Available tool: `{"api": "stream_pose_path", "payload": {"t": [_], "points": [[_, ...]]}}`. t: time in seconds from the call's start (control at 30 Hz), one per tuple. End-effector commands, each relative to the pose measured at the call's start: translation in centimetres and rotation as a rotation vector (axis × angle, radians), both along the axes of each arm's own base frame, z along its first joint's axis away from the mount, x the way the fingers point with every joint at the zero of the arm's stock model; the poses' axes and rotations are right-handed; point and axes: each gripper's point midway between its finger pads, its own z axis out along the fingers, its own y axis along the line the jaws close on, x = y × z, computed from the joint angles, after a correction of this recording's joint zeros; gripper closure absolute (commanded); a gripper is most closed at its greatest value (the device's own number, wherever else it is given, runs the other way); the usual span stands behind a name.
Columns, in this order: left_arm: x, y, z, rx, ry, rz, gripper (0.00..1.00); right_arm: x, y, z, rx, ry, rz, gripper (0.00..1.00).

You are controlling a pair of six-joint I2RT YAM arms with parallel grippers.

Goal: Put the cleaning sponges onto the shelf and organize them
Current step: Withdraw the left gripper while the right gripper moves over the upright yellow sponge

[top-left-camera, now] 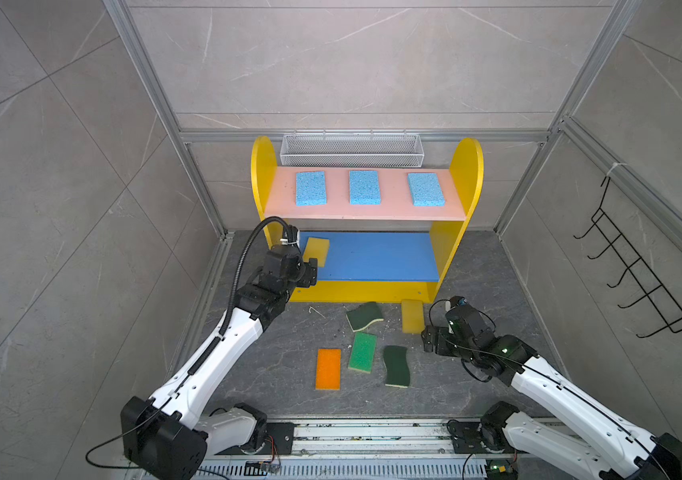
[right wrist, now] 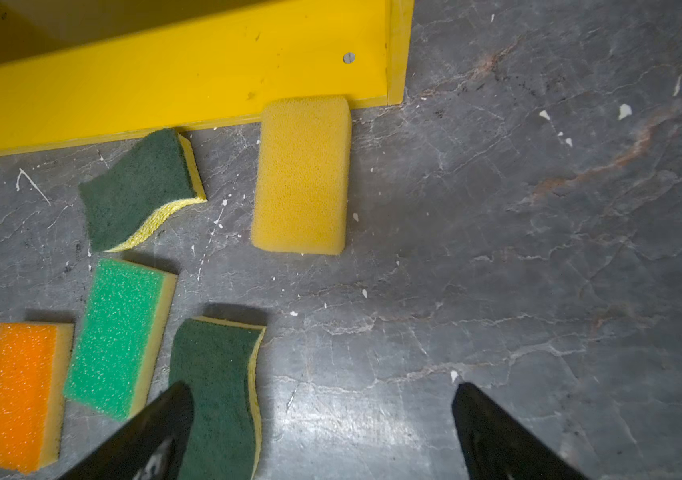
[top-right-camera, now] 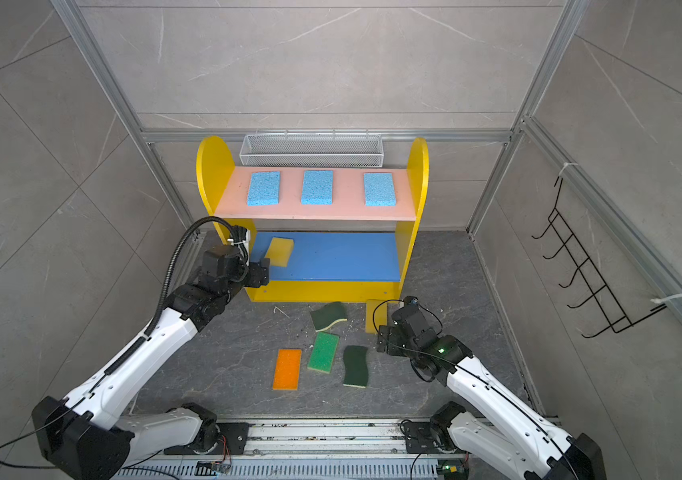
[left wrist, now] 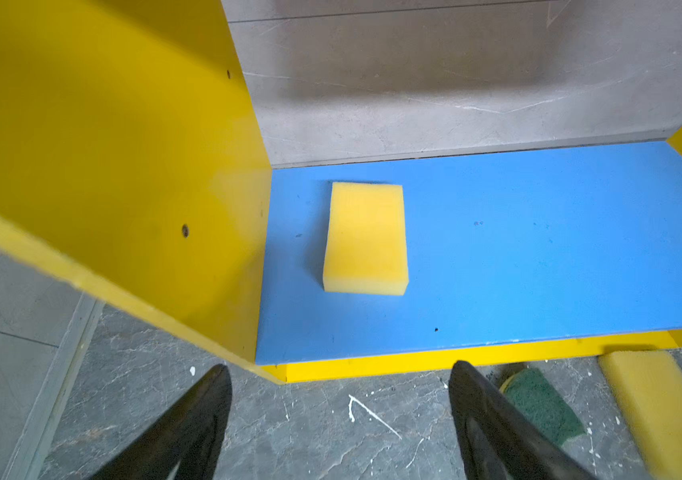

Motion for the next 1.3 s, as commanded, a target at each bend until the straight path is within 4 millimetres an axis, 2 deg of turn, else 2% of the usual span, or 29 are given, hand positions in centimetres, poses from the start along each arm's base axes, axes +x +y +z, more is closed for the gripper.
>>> {"api": "stream_pose_path", "payload": {"t": [0.0, 0.23, 0.47, 0.73, 0.87, 1.1, 1.27], "points": [[-2.3, 0.3, -1.3, -0.022, 0.064, -0.016, 0.15, 1.5, 0.2, 1.2, 0.002, -0.061, -0.018, 0.01], [-5.6, 1.9, -2.5, -0.066, 0.136, 0.025, 0.15, 3.1, 1.2, 0.2, -0.005, -0.047, -0.028, 0.01], [-8.7, 2.8, -4.9, -0.13, 0.205, 0.052, 0.16, 4.3, 2.5, -2.2, 0.007, 0.0, -0.033, 0.03], [-10.2, 2.7, -7.9, -0.194, 0.284, 0.075, 0.16, 5.5, 4.2, -4.3, -0.019, 0.056, -0.02, 0.05], [-10.6, 2.7, -8.8, -0.204, 0.313, 0.082, 0.16, 5.0, 5.5, -4.7, -0.041, 0.063, 0.001, 0.05], [-10.9, 2.8, -9.8, -0.2, 0.342, 0.093, 0.16, 2.6, 7.7, -5.7, -0.027, 0.103, 0.007, 0.05], [-11.0, 2.9, -10.1, -0.205, 0.348, 0.102, 0.16, 1.3, 7.8, -6.2, -0.042, 0.121, 0.005, 0.05]]}}
